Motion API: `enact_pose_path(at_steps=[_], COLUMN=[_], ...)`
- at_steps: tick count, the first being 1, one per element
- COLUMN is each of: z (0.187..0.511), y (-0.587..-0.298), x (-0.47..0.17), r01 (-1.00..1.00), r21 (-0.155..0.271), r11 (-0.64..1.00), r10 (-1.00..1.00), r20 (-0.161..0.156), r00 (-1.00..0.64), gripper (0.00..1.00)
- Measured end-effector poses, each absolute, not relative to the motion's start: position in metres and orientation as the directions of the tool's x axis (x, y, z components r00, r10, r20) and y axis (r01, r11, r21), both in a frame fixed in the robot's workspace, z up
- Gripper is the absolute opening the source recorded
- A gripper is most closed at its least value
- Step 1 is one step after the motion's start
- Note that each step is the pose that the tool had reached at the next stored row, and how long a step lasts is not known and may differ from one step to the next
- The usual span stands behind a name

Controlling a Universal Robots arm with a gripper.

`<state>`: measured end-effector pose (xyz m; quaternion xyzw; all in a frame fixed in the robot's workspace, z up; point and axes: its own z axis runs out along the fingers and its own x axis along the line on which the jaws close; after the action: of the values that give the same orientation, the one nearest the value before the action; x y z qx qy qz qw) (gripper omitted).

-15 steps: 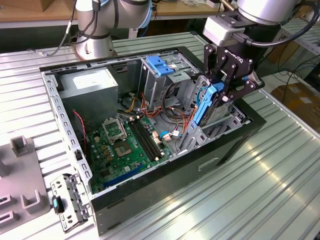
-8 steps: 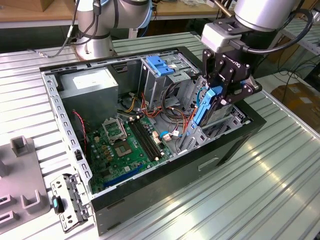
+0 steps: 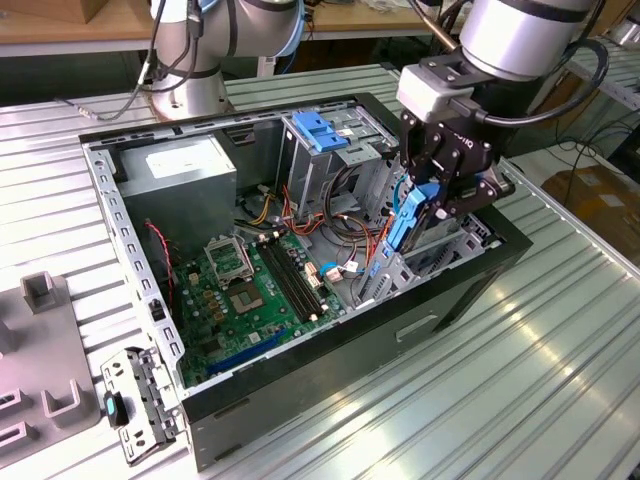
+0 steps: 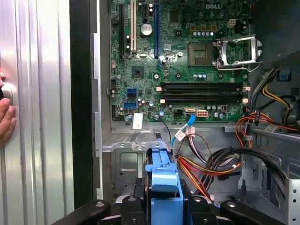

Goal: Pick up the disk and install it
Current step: 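Insert the disk into the insertion slot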

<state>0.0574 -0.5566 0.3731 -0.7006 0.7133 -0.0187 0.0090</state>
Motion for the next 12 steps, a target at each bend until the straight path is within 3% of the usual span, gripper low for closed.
enact_pose_path(at_steps=[2, 5, 7, 12], z=[0.355, 0.352, 0.352, 0.351], y=[-0.557, -0.557, -0.557, -0.557], x=[0.057, 0.057, 0.057, 0.057], r01=[-0.999, -0.999, -0.999, -0.999], r21=[-0.039, -0.039, -0.039, -0.039], r11=[0.018, 0.018, 0.018, 0.018], r10=[-1.0, -1.0, -1.0, -1.0], r20=[0.013, 0.013, 0.013, 0.013], r00=[-0.018, -0.018, -0.018, -0.018], gripper=[0.37, 0.38, 0.51, 0.51])
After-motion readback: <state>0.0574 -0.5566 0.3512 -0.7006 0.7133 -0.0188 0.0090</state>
